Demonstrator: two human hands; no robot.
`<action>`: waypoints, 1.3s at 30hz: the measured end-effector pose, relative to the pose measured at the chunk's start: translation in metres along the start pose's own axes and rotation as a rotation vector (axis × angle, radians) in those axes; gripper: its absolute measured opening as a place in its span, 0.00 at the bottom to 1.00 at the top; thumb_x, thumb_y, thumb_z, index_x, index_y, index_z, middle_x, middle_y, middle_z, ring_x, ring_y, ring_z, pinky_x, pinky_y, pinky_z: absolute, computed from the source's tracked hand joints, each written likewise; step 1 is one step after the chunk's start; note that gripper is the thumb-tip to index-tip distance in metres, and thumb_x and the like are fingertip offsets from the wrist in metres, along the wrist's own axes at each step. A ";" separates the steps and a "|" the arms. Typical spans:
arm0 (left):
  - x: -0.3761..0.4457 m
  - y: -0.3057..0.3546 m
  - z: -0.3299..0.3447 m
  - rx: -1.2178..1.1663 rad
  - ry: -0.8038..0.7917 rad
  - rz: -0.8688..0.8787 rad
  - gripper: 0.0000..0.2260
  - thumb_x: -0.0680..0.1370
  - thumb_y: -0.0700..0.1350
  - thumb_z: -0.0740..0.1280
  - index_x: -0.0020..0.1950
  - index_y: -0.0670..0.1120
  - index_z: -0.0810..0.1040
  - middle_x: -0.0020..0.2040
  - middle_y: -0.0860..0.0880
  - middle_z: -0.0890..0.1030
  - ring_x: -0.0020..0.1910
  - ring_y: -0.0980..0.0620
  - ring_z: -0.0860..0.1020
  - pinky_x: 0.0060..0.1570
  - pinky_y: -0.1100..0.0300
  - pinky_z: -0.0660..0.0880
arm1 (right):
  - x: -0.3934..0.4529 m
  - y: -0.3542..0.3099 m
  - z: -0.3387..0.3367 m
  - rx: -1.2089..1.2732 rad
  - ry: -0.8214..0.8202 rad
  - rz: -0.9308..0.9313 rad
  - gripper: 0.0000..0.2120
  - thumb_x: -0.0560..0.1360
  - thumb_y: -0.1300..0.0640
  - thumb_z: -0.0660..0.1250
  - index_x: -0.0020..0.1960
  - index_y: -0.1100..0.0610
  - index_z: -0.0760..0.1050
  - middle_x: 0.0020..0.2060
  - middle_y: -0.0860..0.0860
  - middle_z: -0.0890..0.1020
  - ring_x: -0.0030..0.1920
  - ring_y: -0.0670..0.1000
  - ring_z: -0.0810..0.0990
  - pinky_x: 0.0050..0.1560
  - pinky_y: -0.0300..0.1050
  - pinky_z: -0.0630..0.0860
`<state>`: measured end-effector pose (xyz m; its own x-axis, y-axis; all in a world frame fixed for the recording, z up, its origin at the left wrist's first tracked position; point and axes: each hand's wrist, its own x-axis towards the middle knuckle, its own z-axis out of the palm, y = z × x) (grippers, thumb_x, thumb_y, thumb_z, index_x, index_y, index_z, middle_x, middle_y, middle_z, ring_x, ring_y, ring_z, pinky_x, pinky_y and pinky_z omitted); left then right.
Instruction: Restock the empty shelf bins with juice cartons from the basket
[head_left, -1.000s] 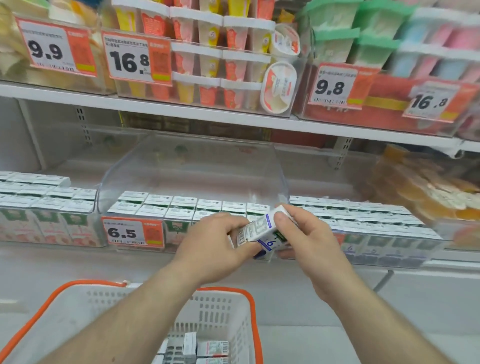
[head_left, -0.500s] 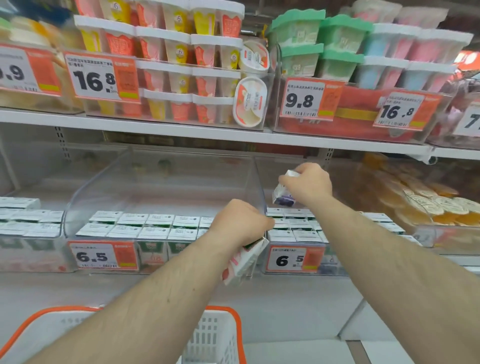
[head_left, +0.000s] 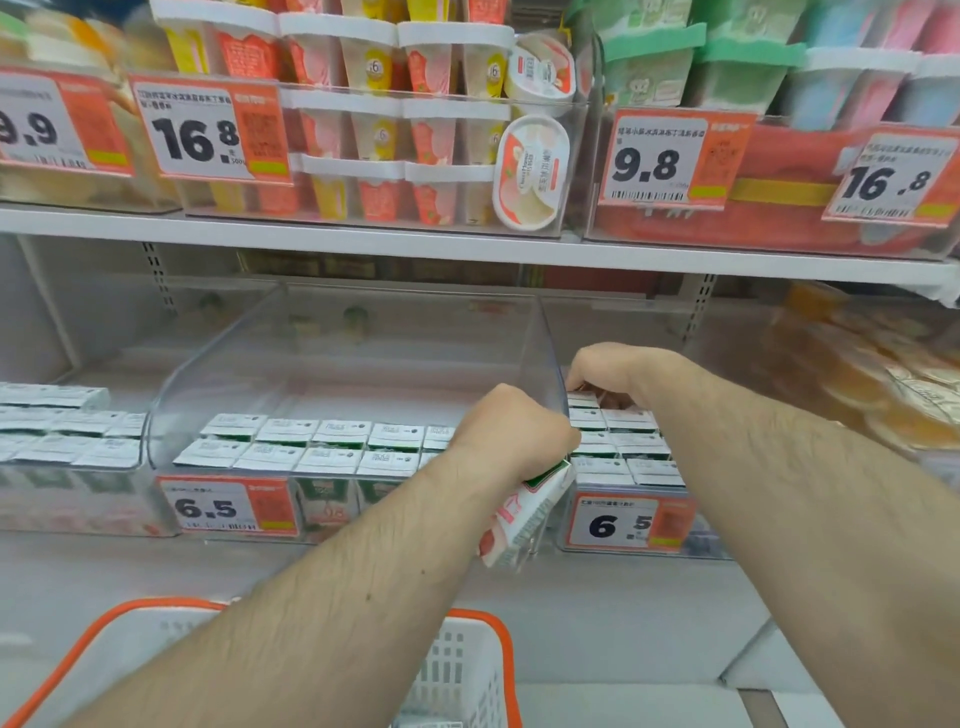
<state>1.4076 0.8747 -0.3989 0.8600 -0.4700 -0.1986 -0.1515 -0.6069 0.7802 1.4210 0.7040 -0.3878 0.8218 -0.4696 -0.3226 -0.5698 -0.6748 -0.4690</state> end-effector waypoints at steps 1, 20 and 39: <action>0.001 0.000 0.001 0.004 0.002 0.002 0.07 0.72 0.45 0.69 0.41 0.41 0.77 0.28 0.49 0.73 0.27 0.48 0.71 0.29 0.63 0.66 | 0.001 -0.002 0.001 -0.054 0.000 0.004 0.10 0.78 0.60 0.62 0.37 0.58 0.70 0.31 0.54 0.72 0.29 0.51 0.68 0.32 0.43 0.66; -0.057 -0.041 -0.028 -0.806 0.095 -0.039 0.06 0.76 0.39 0.66 0.39 0.45 0.79 0.34 0.47 0.78 0.29 0.49 0.73 0.34 0.62 0.68 | -0.089 -0.012 0.032 -0.018 0.742 -0.239 0.17 0.81 0.52 0.54 0.38 0.58 0.71 0.35 0.54 0.78 0.40 0.58 0.74 0.43 0.49 0.69; -0.115 -0.174 -0.148 -0.725 -0.183 0.131 0.14 0.77 0.48 0.69 0.61 0.45 0.78 0.56 0.46 0.83 0.53 0.47 0.81 0.49 0.51 0.77 | -0.190 -0.111 0.170 0.802 -0.078 -0.440 0.08 0.75 0.68 0.69 0.52 0.62 0.75 0.36 0.51 0.85 0.37 0.50 0.83 0.39 0.43 0.78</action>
<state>1.4069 1.1296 -0.4240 0.7532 -0.6461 -0.1237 0.1659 0.0045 0.9861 1.3290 0.9650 -0.4139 0.9786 -0.2045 -0.0209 -0.0571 -0.1726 -0.9833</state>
